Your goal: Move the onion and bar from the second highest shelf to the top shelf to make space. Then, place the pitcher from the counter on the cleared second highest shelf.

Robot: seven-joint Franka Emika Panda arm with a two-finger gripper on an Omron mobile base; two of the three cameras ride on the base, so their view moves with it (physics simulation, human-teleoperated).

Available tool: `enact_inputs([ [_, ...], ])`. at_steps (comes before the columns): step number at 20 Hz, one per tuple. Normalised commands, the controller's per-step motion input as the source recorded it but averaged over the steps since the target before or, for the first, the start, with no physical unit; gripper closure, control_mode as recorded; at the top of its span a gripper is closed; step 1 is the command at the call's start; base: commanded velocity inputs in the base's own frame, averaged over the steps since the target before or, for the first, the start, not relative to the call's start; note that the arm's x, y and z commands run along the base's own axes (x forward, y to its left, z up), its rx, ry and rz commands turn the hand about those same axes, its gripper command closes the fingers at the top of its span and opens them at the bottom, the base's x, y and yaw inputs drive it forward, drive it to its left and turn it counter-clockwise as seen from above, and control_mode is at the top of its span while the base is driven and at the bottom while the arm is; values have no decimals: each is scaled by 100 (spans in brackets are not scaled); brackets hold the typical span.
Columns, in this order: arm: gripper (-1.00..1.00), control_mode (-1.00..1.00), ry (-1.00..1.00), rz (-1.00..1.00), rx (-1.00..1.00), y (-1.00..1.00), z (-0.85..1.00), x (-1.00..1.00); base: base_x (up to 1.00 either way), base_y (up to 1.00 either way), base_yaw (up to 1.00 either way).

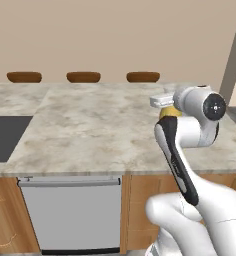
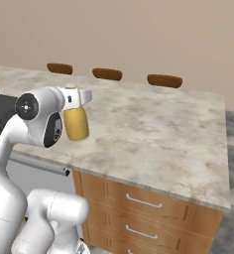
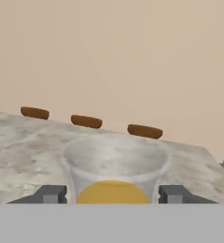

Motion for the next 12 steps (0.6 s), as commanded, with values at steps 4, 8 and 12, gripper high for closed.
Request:
enact_inputs([
  [4, 100, -100, -27, 0, 10, 0, 0, -7, 0, 0, 0],
  [8, 100, -100, -5, 0, 2, -9, 7, -18, 0, 0, 0],
  [12, 100, -100, 2, 0, 0, -4, 7, -1, 0, 0, 0],
])
